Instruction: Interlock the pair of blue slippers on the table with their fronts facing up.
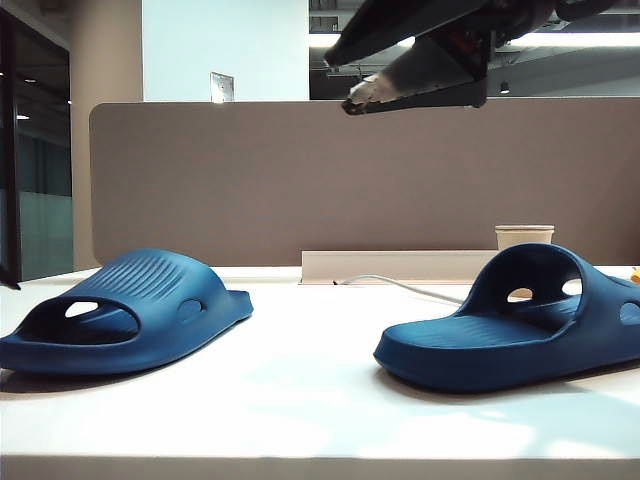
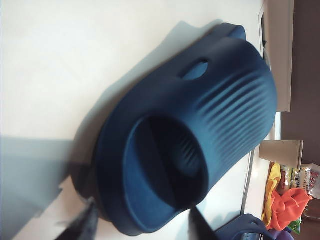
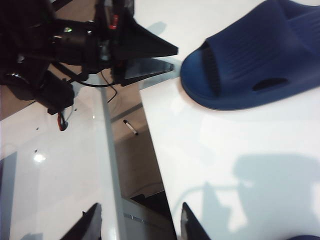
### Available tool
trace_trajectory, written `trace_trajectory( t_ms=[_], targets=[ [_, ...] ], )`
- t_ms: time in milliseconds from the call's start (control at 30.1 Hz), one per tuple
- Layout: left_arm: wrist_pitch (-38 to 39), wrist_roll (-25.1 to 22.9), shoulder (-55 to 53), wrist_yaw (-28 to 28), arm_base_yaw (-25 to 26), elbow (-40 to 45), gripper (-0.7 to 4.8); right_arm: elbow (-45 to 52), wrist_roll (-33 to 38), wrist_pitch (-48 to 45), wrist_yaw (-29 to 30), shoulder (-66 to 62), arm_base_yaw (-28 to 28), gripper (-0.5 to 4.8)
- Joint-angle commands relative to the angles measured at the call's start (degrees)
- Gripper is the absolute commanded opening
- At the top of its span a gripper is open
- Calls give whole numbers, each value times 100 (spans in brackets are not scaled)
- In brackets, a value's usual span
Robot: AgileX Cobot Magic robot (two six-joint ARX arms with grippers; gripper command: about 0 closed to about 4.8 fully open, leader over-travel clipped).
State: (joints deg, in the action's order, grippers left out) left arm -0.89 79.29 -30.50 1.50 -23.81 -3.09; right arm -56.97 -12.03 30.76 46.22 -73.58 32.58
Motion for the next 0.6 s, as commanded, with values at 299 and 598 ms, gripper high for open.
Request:
trace_trajectory(
  t_ms=[299,598],
  targets=[
    [107,-439,-461,-42,-11,-216,156,-9,7,-127,-17,20,203,198],
    [-280,-317,-1541,-157,-11,-407,215,-9,22,-127,-59,20,203,198]
  ],
)
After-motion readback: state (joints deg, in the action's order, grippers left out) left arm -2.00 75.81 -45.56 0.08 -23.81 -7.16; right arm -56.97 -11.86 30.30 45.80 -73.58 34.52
